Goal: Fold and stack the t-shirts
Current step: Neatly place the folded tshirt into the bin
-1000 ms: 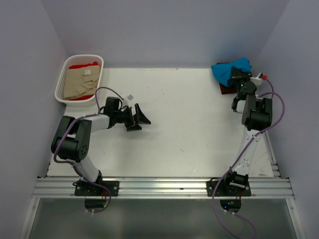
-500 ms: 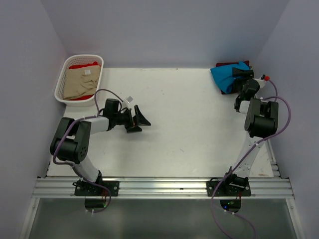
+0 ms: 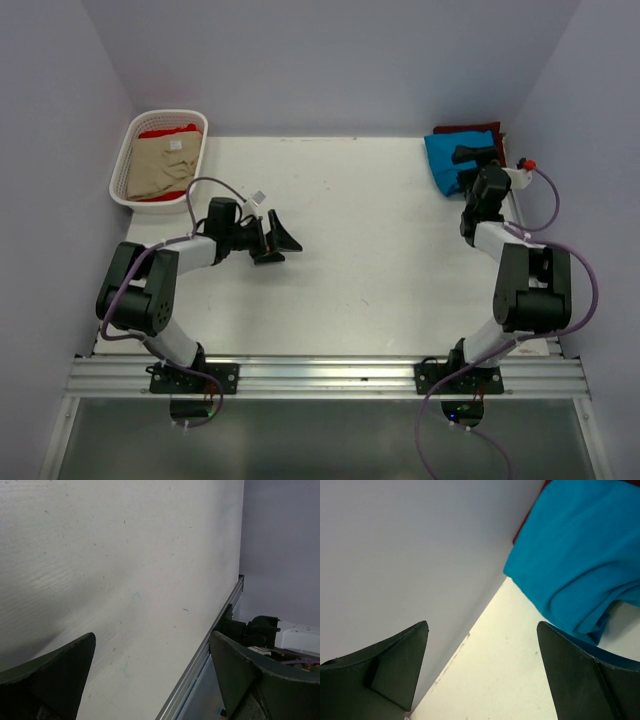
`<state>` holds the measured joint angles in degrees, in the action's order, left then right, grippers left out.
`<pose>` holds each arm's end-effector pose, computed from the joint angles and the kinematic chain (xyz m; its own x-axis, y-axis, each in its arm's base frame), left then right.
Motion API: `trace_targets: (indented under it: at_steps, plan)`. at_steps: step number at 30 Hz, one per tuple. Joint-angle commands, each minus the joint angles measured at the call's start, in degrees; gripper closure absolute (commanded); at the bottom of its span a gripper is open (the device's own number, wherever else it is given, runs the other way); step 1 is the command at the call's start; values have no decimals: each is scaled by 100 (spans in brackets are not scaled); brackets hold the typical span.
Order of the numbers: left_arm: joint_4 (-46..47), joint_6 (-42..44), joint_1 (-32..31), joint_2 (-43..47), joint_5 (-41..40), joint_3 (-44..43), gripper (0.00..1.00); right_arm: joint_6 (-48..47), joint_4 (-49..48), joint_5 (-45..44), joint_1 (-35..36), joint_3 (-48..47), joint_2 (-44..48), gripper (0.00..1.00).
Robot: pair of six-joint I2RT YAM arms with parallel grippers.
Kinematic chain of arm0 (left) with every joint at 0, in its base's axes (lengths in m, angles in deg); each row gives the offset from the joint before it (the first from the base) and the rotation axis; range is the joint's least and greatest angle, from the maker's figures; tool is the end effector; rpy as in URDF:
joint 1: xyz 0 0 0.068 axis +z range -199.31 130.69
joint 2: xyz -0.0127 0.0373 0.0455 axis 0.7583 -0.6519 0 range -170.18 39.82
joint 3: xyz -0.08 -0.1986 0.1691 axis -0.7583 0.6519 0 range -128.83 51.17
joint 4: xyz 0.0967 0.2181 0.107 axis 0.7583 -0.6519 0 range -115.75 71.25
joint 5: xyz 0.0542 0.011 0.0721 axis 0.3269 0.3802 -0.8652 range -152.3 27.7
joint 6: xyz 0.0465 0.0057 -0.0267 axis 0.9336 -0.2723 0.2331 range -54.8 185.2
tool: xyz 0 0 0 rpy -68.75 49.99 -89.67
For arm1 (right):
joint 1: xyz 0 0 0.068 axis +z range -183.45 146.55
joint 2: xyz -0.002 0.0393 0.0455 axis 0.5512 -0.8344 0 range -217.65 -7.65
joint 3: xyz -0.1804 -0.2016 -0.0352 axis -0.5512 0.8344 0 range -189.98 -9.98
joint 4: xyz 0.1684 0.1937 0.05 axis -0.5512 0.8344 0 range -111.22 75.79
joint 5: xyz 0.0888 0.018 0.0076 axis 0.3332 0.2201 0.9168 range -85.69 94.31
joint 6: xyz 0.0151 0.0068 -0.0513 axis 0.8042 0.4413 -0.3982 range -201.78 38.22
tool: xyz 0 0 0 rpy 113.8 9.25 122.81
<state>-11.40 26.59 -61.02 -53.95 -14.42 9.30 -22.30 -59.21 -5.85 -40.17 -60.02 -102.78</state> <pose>0.2938 -0.0878 0.1525 -0.9447 -0.2317 -0.2320 0.0820 0.5182 -0.8513 0.3640 -0.0492 0.2318 0.1867 0.8318 -0.5227 0.2524 0.4736 0.8438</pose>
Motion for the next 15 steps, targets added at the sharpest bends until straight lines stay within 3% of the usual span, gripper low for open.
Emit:
trace_targets:
  at_steps: [1, 3, 6, 7, 8, 9, 15]
  plan:
    - [328, -94, -16, 219, 169, 100, 0, -551, 442, -673, 197, 65, 609, 6]
    - [380, -111, -16, 246, 187, 117, 0, -640, 521, -637, 224, 4, 663, 6]
    - [433, -147, -16, 263, 213, 144, 0, -710, 469, -488, 224, -198, 444, 16]
    - [477, -155, -25, 298, 231, 179, 0, -701, 469, -383, 224, -277, 347, 42]
    - [477, -164, -16, 316, 231, 188, 0, -553, 408, -417, 198, -365, 251, 82]
    - [486, -164, -16, 325, 231, 196, 0, -360, 451, -478, 171, -401, 136, 100]
    - [416, -103, -16, 562, 266, 311, 0, 439, -1436, 785, -179, -848, -1550, 100]
